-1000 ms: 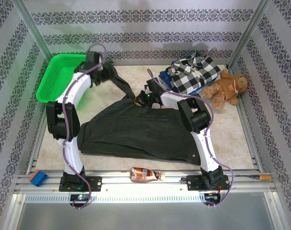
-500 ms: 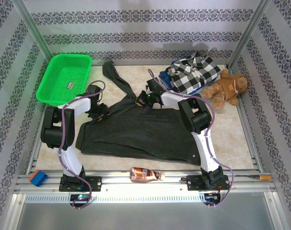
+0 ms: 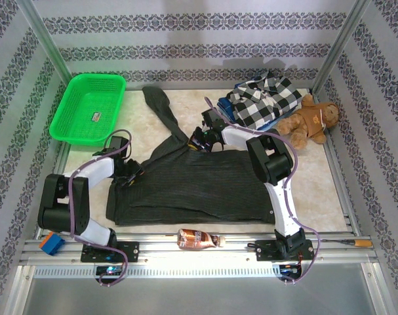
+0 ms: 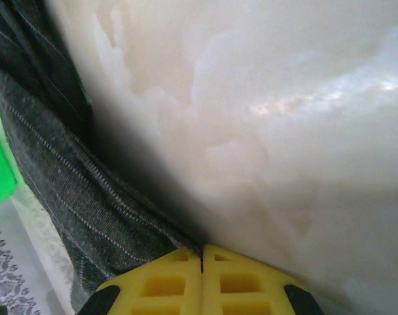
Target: Fold and stack the long sleeve shirts
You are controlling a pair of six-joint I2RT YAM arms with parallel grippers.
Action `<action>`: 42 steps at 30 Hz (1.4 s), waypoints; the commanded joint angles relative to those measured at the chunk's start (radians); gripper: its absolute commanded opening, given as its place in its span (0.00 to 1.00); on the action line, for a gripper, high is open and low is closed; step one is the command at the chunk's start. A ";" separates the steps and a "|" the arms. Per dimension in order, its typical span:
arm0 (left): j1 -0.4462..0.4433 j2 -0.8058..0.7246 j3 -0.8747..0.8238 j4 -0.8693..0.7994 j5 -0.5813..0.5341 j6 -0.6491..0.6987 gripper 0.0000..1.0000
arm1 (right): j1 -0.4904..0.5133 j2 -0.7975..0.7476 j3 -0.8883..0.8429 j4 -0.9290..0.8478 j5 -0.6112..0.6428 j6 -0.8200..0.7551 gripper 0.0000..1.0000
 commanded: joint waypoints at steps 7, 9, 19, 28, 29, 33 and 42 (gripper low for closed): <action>0.000 0.055 0.353 -0.037 0.084 0.081 0.68 | -0.001 -0.080 0.118 -0.224 0.145 -0.113 0.17; -0.004 0.142 0.448 -0.022 0.150 0.172 0.70 | 0.005 -0.082 0.142 -0.214 0.141 -0.139 0.25; -0.123 0.620 1.012 -0.360 0.304 0.696 0.64 | 0.013 0.064 0.423 -0.348 0.120 -0.304 0.41; -0.136 0.732 1.043 -0.303 0.216 0.693 0.52 | 0.008 0.235 0.681 -0.410 0.130 -0.361 0.42; -0.136 0.735 1.034 -0.288 0.211 0.688 0.51 | 0.009 0.278 0.739 -0.422 0.132 -0.361 0.42; -0.137 0.728 0.969 -0.215 0.163 0.656 0.47 | 0.007 0.372 0.864 -0.435 0.143 -0.346 0.43; -0.150 0.769 0.921 -0.130 0.189 0.596 0.41 | 0.007 0.445 0.930 -0.430 0.114 -0.336 0.42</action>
